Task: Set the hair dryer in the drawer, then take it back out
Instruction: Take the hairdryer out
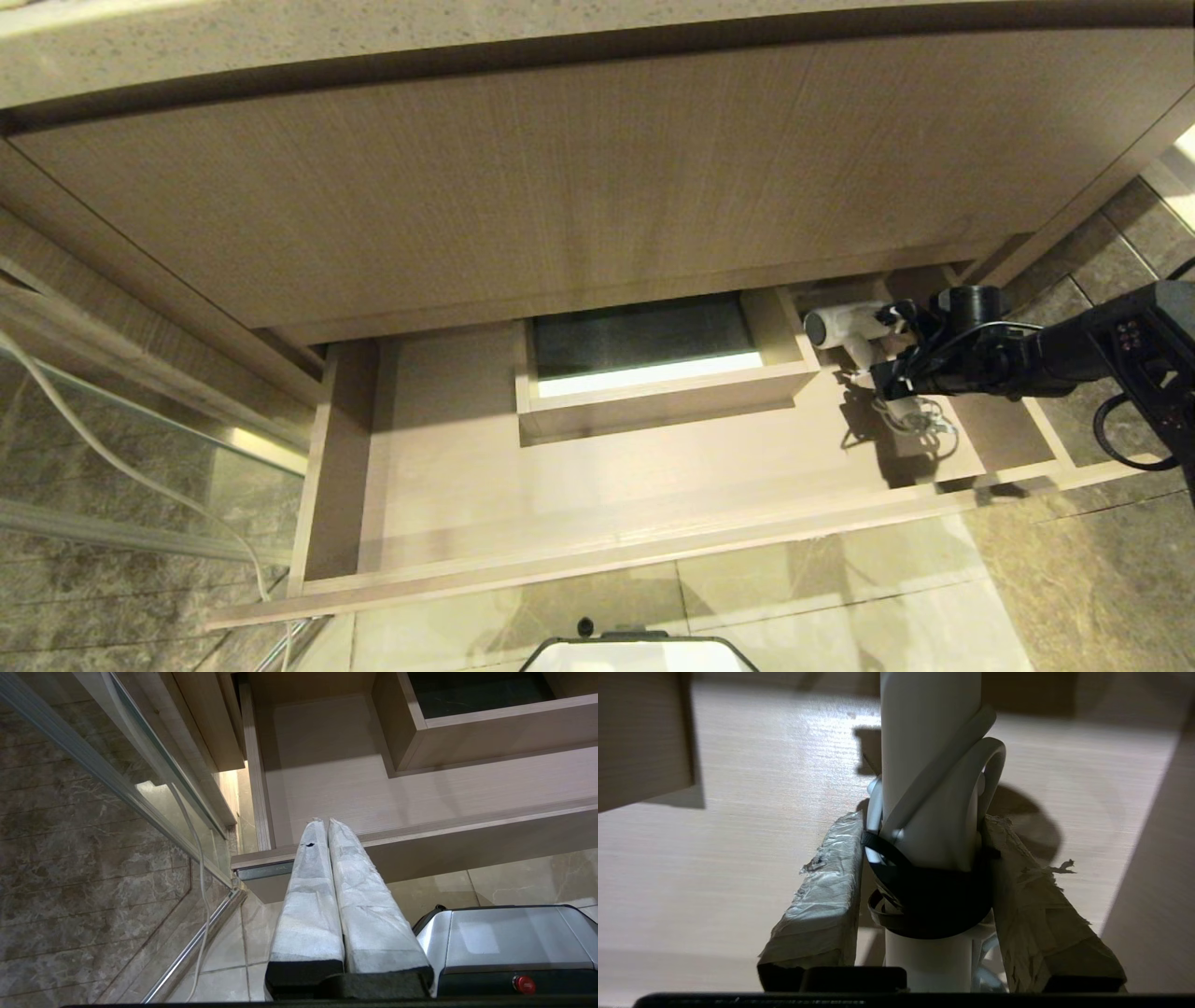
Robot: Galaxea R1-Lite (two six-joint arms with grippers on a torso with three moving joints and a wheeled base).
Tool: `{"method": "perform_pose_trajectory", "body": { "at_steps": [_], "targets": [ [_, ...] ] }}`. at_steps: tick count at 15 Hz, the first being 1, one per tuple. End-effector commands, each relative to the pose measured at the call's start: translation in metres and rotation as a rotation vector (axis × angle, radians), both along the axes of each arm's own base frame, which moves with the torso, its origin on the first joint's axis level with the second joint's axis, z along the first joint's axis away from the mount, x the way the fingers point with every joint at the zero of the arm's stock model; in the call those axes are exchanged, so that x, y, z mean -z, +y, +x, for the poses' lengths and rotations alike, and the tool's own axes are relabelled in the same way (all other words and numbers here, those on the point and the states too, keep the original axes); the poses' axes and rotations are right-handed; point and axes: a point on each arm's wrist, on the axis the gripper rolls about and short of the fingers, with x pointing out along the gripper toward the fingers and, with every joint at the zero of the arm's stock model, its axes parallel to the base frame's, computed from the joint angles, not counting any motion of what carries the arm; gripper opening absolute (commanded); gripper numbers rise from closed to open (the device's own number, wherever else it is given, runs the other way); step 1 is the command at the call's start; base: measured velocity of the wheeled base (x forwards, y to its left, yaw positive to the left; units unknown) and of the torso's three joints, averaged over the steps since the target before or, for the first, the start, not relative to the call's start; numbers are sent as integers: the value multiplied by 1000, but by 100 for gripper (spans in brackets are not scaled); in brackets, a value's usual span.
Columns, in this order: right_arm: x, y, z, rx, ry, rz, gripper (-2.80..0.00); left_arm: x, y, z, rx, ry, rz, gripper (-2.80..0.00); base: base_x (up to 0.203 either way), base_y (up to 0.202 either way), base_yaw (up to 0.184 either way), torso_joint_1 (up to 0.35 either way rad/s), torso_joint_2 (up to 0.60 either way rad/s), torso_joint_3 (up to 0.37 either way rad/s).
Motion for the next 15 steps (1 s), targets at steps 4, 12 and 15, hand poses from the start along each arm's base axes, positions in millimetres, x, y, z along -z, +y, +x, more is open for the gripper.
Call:
{"method": "perform_pose_trajectory", "body": {
  "at_steps": [4,12,15],
  "targets": [
    [-55,-8,-38,31,-48,-12,-280,0,0,0,0,0,0,-280,0,0,0,0,0,0],
    [-112,5,-130,41,-68,-18,-280,0,0,0,0,2,0,-280,0,0,0,0,0,0],
    [-125,12,-166,33,-82,-34,-280,0,0,0,0,0,0,-280,0,0,0,0,0,0]
  ]
}}
